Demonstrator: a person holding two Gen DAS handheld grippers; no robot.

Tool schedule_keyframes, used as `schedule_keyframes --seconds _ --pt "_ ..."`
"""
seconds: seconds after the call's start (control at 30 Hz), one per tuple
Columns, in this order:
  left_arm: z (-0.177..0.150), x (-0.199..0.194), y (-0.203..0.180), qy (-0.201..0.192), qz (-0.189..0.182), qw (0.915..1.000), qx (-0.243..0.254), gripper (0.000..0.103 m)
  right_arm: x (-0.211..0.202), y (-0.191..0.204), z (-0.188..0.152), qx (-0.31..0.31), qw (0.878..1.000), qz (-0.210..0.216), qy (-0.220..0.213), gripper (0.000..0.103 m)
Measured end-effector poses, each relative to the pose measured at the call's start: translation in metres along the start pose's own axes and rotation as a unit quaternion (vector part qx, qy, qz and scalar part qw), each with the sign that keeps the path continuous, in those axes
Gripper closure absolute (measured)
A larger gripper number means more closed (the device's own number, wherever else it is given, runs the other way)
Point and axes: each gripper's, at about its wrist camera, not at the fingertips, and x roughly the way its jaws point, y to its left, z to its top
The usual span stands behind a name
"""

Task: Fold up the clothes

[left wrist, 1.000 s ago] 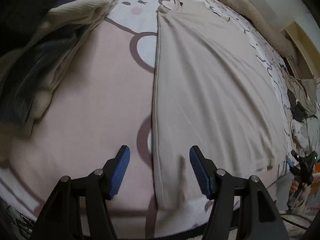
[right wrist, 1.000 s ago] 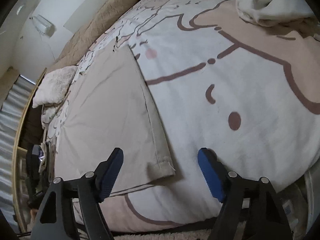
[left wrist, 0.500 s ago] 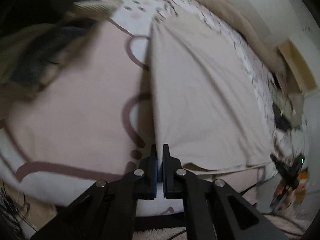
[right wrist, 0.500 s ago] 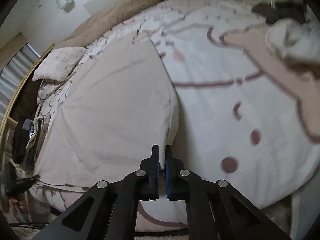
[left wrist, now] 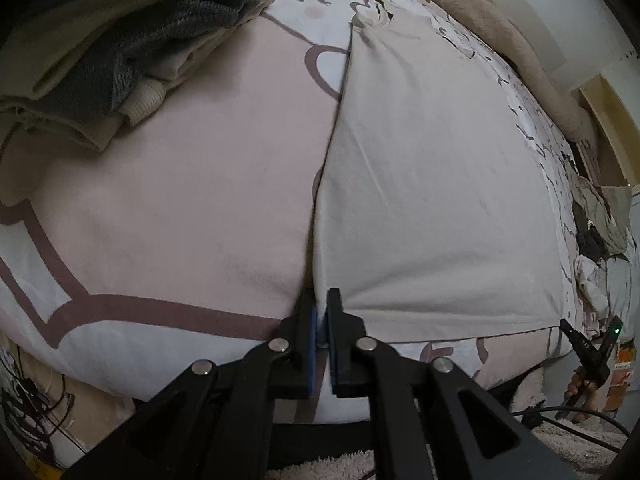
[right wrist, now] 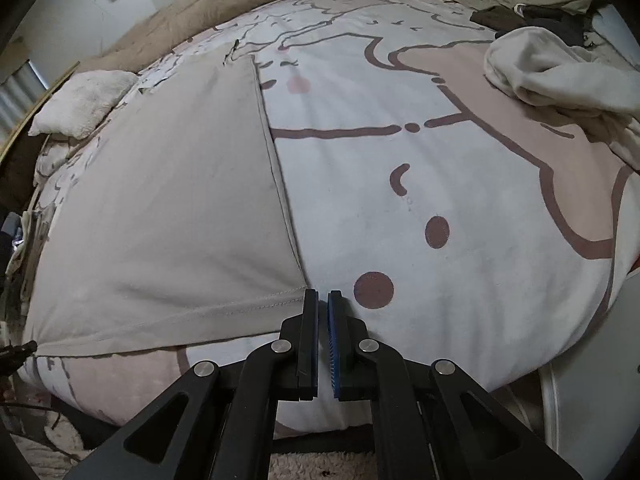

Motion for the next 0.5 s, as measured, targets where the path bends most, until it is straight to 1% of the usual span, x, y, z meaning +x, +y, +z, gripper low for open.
schedule_keyframes --seconds 0.03,0.1,0.13,0.2,0.23,0.27,0.3,0.33,0.37,0.4,0.43,0.47,0.5 --pt "-0.001 -0.002 0.000 0.000 0.003 1.0000 0.002 0.095 -0.001 0.000 0.000 -0.005 1.000 -0.001 0.001 0.098" --pt "-0.002 -0.006 0.002 -0.001 0.006 1.0000 0.001 0.094 -0.004 -0.006 -0.001 0.010 1.000 0.019 0.007 0.097" --pt "-0.003 -0.010 0.002 -0.003 0.014 0.9999 0.001 0.091 -0.005 -0.010 -0.002 0.027 0.999 0.036 0.013 0.097" --pt "-0.006 -0.019 0.002 -0.012 0.031 0.9994 0.003 0.073 -0.006 -0.021 -0.002 0.069 0.994 0.076 0.021 0.097" --pt "-0.007 -0.027 0.000 -0.026 0.043 0.9987 0.011 0.056 -0.007 -0.028 -0.003 0.095 0.990 0.101 0.019 0.097" --pt "-0.007 -0.035 -0.004 -0.045 0.049 0.9975 0.024 0.049 -0.007 -0.034 -0.005 0.119 0.986 0.119 0.019 0.097" --pt "-0.008 -0.044 -0.012 -0.064 0.050 0.9958 0.042 0.049 -0.007 -0.038 -0.005 0.138 0.982 0.131 0.018 0.097" --pt "-0.007 -0.052 -0.024 -0.081 0.047 0.9934 0.066 0.049 -0.007 -0.041 -0.006 0.157 0.977 0.142 0.018 0.097" --pt "-0.006 -0.060 -0.035 -0.098 0.044 0.9902 0.089 0.046 -0.007 -0.044 -0.007 0.175 0.972 0.153 0.017 0.097" --pt "-0.005 -0.068 -0.046 -0.114 0.041 0.9861 0.113 0.042 -0.008 -0.043 -0.005 0.177 0.972 0.156 0.012 0.097" --pt "-0.004 -0.076 -0.058 -0.131 0.038 0.9812 0.136 0.033 -0.010 -0.041 -0.003 0.178 0.971 0.158 0.008 0.097" --pt "-0.003 -0.082 -0.067 -0.145 0.036 0.9763 0.156 0.028 -0.012 -0.039 0.000 0.178 0.971 0.160 0.003 0.097" --pt "-0.002 -0.082 -0.074 -0.151 0.032 0.9735 0.168 0.027 -0.013 -0.037 0.002 0.179 0.970 0.162 -0.002 0.097"
